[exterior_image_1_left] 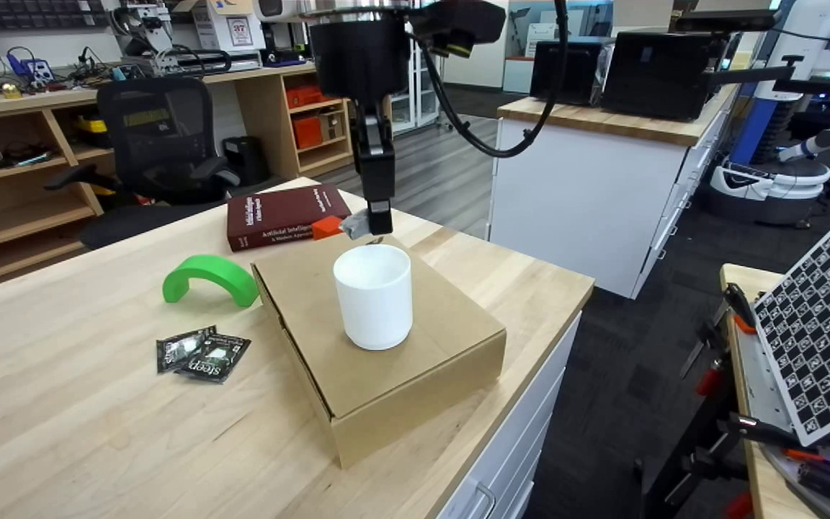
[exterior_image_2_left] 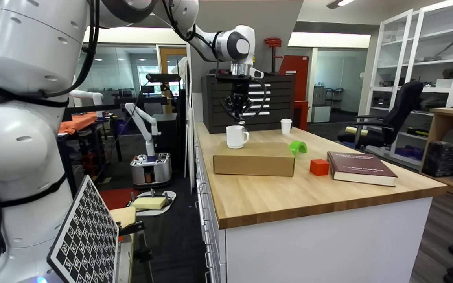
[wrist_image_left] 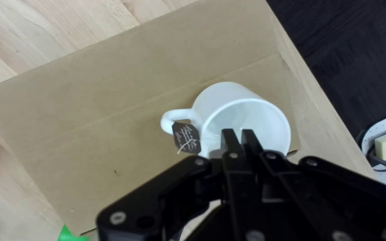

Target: Put the teabag in the mug

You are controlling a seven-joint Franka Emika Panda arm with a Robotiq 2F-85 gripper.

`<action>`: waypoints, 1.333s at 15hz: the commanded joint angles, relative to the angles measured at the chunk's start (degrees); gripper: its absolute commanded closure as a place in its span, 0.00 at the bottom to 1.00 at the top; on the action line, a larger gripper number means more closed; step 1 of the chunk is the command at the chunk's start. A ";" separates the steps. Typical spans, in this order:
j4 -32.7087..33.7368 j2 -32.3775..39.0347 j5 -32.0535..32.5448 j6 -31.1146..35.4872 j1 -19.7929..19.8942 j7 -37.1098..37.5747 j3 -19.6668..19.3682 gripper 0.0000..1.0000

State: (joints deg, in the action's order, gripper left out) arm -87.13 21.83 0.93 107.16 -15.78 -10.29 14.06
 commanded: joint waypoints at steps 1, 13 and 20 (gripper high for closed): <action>1.89 0.99 -2.56 -5.04 -0.15 -0.32 0.94 0.97; 3.62 2.54 -2.53 -8.04 -0.25 -0.07 0.88 0.11; 3.16 2.41 -1.91 -5.79 -0.38 -0.01 0.69 0.00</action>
State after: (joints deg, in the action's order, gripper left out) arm -84.43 24.07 -0.86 101.69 -15.76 -10.31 15.14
